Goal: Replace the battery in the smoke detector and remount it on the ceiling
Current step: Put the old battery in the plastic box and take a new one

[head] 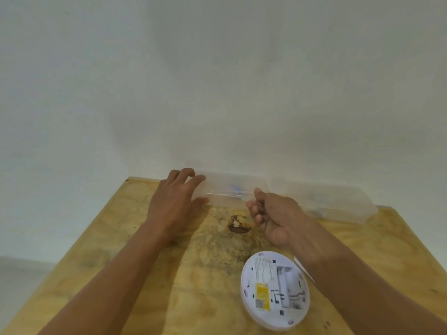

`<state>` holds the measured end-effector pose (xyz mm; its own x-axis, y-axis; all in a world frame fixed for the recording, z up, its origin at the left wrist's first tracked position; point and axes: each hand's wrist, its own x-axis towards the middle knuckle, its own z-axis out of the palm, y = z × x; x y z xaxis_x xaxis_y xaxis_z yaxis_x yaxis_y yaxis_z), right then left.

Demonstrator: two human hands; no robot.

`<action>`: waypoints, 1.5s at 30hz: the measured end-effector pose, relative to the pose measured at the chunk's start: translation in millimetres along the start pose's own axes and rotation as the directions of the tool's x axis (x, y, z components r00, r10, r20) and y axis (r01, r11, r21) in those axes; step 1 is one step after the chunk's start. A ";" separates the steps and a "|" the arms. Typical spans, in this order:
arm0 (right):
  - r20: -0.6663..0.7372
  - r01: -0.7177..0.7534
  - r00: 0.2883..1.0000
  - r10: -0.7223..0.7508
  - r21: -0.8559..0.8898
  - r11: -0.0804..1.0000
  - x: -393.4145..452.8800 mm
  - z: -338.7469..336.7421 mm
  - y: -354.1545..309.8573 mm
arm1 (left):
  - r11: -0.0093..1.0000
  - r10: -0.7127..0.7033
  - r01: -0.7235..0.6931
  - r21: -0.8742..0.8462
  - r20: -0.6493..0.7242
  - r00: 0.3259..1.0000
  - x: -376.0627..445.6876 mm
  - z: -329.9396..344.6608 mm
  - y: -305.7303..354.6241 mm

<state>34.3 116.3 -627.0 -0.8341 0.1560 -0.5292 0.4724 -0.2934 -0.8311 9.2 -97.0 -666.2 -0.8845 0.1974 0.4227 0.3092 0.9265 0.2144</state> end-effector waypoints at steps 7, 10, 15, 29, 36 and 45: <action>0.108 -0.075 0.992 0.072 0.024 0.997 -9.5 32.5 5.8 | 0.995 0.045 -0.043 -0.087 0.018 0.999 4.4 -0.2 -8.2; 0.130 -0.083 0.988 0.079 0.023 0.996 -8.0 62.5 12.9 | 0.989 0.083 -0.079 -0.126 0.030 0.996 6.3 -2.2 -15.7; 0.073 -0.074 0.995 0.075 -0.012 0.997 -6.4 87.2 20.7 | 0.982 0.115 -0.113 -0.150 -0.001 0.993 6.0 -0.7 -22.7; 0.271 0.289 0.947 -0.172 -0.487 0.825 -6.6 61.4 -43.6 | 0.981 0.021 -0.026 -0.190 -0.031 0.999 -1.6 3.5 -7.9; 0.456 0.498 0.828 -0.328 -0.866 0.052 18.3 44.4 -37.2 | 0.994 0.034 -0.031 -0.107 0.027 0.999 7.0 -0.7 0.3; 0.588 0.545 0.725 -0.359 -0.808 -0.222 36.6 32.6 -11.2 | 0.997 0.038 -0.037 -0.070 0.013 0.999 6.6 2.4 -1.4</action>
<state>-10.8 94.6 -631.5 -0.9418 -0.3357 0.0157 -0.3294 0.9127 -0.2418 2.1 -96.2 -665.9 -0.8765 0.2371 0.4190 0.3656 0.8940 0.2591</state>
